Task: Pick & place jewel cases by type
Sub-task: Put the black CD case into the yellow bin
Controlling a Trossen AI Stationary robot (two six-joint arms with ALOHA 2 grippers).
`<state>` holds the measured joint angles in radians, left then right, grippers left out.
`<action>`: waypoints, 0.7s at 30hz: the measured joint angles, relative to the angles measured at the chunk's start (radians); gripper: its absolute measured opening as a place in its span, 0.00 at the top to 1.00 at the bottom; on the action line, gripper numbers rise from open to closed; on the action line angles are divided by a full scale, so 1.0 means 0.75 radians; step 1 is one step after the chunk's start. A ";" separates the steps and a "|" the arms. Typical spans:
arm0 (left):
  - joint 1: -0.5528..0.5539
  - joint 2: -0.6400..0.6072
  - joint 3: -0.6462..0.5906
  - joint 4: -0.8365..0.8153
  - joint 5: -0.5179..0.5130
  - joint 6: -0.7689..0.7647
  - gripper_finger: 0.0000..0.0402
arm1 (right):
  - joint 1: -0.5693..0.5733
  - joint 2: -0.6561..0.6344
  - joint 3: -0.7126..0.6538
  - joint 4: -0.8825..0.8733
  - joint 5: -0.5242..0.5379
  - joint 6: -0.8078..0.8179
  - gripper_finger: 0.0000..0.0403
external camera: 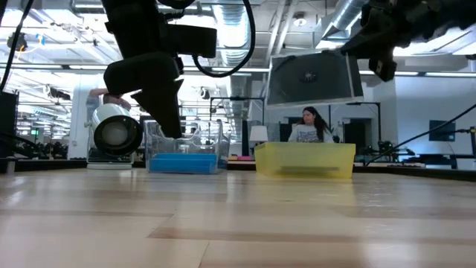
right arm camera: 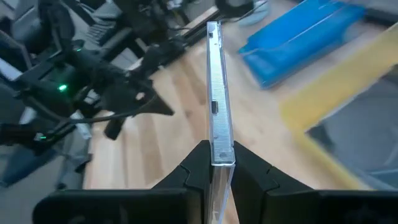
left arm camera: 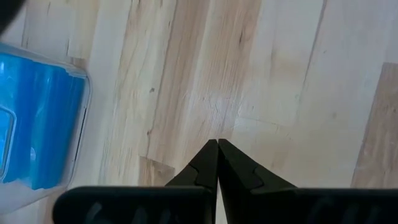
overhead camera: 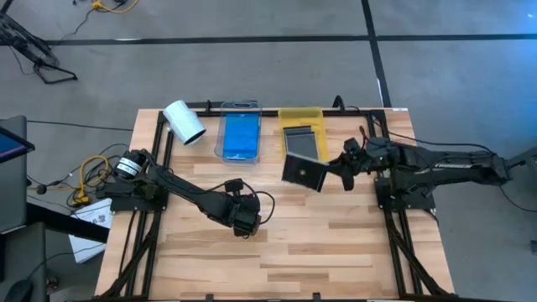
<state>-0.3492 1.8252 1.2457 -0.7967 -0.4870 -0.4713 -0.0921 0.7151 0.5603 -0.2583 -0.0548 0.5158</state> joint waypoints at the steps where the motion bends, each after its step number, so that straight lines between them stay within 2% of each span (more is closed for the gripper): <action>1: 0.000 0.000 0.000 0.000 -0.002 -0.006 1.00 | -0.022 -0.003 0.031 -0.049 -0.001 -0.026 0.90; 10: -0.022 0.000 -0.020 0.004 -0.054 -0.070 1.00 | -0.236 0.009 0.329 -0.441 -0.031 -0.253 0.92; 16: -0.059 0.000 -0.075 0.000 -0.062 -0.186 1.00 | -0.382 0.079 0.488 -0.549 -0.043 -0.389 0.90; 21: -0.123 -0.029 -0.073 0.035 -0.146 -0.192 1.00 | -0.483 0.203 0.598 -0.594 -0.125 -0.481 0.91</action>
<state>-0.4416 1.8035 1.1912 -0.7702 -0.5967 -0.6150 -0.4540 0.8672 1.0085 -0.7035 -0.1486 0.1548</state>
